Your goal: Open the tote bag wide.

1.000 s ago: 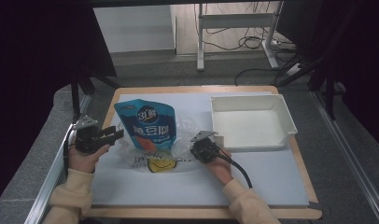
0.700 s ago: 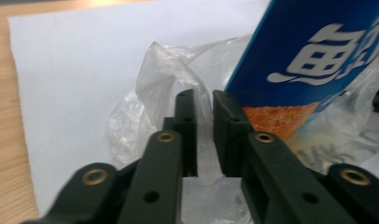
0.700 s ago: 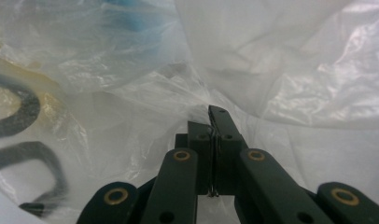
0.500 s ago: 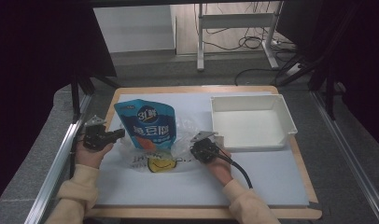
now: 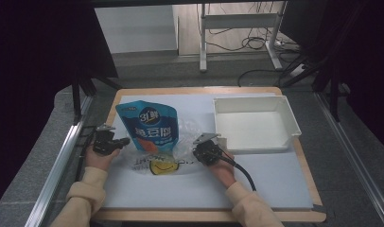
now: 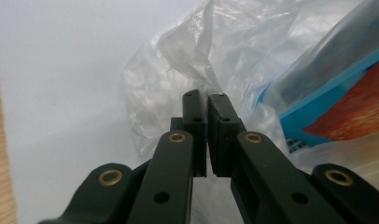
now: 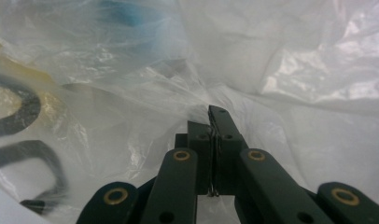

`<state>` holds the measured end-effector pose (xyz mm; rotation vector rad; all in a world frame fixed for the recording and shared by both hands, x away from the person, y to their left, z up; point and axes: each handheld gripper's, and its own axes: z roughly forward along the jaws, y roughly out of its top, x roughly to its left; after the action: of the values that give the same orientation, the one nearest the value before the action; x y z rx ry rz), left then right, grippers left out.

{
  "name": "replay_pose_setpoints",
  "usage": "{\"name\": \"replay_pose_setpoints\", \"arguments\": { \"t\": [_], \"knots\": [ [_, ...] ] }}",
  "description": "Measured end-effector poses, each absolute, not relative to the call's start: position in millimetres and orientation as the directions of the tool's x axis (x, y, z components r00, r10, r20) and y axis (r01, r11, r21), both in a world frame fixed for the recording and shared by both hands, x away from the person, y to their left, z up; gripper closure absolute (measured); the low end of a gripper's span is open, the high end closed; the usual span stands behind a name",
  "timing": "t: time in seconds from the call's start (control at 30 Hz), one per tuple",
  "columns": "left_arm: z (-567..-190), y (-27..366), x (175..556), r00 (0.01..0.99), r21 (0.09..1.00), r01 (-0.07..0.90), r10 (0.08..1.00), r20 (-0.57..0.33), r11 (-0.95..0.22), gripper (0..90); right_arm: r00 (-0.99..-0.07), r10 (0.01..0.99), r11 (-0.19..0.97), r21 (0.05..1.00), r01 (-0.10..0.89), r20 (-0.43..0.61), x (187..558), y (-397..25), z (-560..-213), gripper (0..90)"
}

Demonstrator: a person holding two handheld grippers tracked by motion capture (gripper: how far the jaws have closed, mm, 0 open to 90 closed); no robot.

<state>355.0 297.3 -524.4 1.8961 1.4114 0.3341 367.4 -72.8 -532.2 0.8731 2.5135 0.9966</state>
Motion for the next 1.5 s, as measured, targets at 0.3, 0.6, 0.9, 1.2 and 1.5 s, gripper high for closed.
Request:
{"name": "replay_pose_setpoints", "arguments": {
  "t": [0.3,0.6,0.9,1.2,1.5],
  "knots": [
    [-537,300,356,0.348,0.658,0.741,0.915,-0.205,-0.134,87.6,-0.772,0.634,0.575,0.697,0.427,-0.05,367,-73,-532,87.3],
    [-544,307,353,0.332,0.646,0.752,0.922,-0.201,-0.131,87.6,-0.772,0.634,0.576,0.697,0.427,-0.05,368,-73,-532,87.3],
    [-545,309,352,0.332,0.647,0.753,0.919,-0.211,-0.123,87.4,-0.772,0.633,0.581,0.693,0.426,-0.056,367,-73,-531,84.5],
    [-546,308,352,0.332,0.653,0.748,0.92,-0.21,-0.121,87.2,-0.812,0.584,0.558,0.736,0.384,-0.019,352,-82,-501,71.1],
    [-545,309,352,0.344,0.652,0.746,0.917,-0.204,-0.135,87.1,-0.822,0.569,0.468,0.813,0.347,0.023,325,-100,-461,54.2]
  ]
}}
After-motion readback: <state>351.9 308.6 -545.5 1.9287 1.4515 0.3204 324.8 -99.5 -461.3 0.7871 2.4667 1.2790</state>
